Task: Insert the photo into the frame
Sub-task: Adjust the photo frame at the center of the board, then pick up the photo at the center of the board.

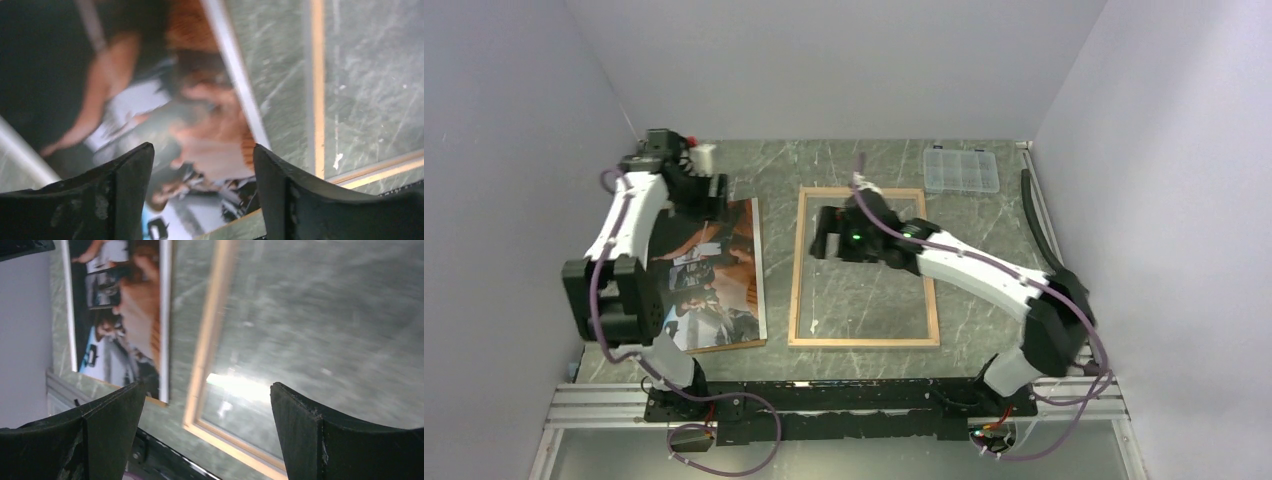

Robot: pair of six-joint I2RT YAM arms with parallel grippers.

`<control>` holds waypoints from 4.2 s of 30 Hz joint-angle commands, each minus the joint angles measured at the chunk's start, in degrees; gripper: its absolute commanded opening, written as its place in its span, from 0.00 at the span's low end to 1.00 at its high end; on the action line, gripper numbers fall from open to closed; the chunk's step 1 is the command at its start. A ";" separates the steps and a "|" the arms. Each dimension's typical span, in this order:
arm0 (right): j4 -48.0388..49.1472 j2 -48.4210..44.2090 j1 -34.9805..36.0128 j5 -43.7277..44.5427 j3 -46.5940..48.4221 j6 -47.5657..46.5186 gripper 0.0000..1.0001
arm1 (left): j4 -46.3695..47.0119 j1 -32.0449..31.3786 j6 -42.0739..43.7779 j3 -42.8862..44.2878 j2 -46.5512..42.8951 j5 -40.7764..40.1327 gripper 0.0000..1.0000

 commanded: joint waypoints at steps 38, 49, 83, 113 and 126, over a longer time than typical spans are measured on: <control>8.05 46.89 15.65 -16.27 32.46 13.64 0.82 | 16.51 38.09 27.86 -41.04 -9.08 -12.62 0.27; 20.05 41.43 14.51 -22.42 27.42 16.96 0.77 | 16.56 38.09 28.52 -41.12 -6.79 -11.18 0.24; 24.84 38.94 14.81 -28.95 29.99 21.44 0.66 | 13.43 38.09 28.46 -44.90 -13.97 -12.04 0.15; 26.86 40.82 14.70 -28.17 22.03 24.95 0.47 | 11.46 38.12 29.21 -44.60 -15.07 -10.40 0.10; 23.21 40.91 15.05 -24.95 21.73 27.01 0.44 | 8.86 38.11 28.70 -44.21 -16.05 -8.46 0.09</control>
